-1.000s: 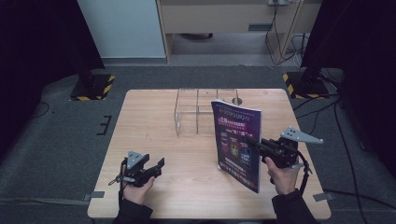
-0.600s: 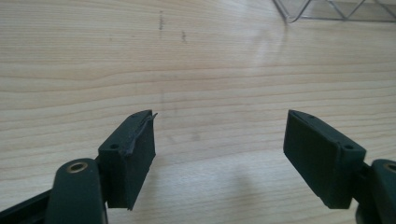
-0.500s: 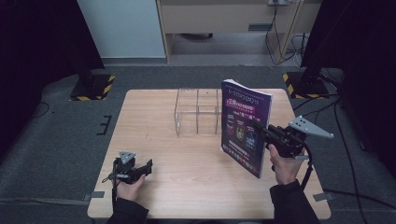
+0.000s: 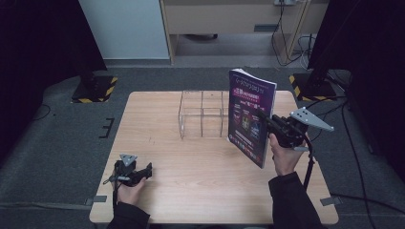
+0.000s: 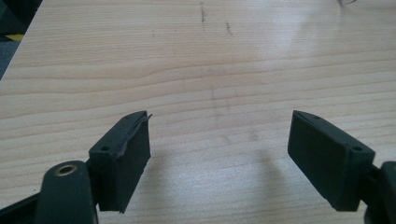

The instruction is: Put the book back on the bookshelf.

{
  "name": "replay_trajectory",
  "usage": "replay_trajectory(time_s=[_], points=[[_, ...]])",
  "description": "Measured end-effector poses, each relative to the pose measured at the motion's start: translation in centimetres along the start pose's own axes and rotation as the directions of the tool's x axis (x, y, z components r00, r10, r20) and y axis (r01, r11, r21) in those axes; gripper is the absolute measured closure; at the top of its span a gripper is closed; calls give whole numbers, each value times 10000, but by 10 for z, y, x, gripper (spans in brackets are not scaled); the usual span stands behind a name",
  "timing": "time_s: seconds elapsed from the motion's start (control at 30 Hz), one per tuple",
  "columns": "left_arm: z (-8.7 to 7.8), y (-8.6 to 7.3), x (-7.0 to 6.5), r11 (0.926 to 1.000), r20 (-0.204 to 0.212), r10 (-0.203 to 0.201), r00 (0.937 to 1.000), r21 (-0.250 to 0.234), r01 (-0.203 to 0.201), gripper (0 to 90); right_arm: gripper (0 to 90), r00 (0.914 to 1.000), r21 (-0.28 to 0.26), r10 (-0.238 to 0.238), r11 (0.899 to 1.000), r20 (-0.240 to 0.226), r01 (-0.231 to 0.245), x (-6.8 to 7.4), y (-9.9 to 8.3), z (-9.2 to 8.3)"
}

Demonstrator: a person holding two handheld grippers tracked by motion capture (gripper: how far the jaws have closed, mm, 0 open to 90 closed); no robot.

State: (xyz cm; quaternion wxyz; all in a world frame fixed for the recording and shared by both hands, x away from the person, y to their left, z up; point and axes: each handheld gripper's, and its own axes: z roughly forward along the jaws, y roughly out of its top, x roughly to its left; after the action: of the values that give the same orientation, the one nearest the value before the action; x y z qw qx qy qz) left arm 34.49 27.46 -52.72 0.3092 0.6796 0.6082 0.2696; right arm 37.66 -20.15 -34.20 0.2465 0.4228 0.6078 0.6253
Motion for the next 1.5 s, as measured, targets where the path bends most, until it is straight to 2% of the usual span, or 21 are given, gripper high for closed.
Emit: replay_trajectory(time_s=[0.1, 0.33, 0.6, 1.03, 1.33, 1.5], points=[[2, -1, 2, 10000, -7, -35, 10000, 85, 35, 201, 829, 9998, -114, 5, 9999, 194, -3, -1, 0, 8], [7, -3, 3, 9993, -134, 219, 9997, 293, -215, 200, 829, 9981, -319, 33, 9995, 615, -14, -7, 2, 26], [7, -3, 4, 9994, -165, 137, 9998, 304, -132, 191, 828, 9955, -589, -7, 9982, 948, 63, -11, 1, 45], [8, -3, 4, 9993, -147, 164, 9998, 335, -159, 163, 829, 9852, -359, -246, 9989, 1694, 311, -18, -7, 79], [8, -3, 4, 9992, -129, 187, 9997, 349, -183, 157, 828, 9791, -558, -212, 9979, 2021, 331, -23, -11, 96], [8, -3, 4, 9991, -125, 225, 9997, 357, -220, 154, 829, 9762, -460, -296, 9981, 2148, 404, -23, -16, 102]])
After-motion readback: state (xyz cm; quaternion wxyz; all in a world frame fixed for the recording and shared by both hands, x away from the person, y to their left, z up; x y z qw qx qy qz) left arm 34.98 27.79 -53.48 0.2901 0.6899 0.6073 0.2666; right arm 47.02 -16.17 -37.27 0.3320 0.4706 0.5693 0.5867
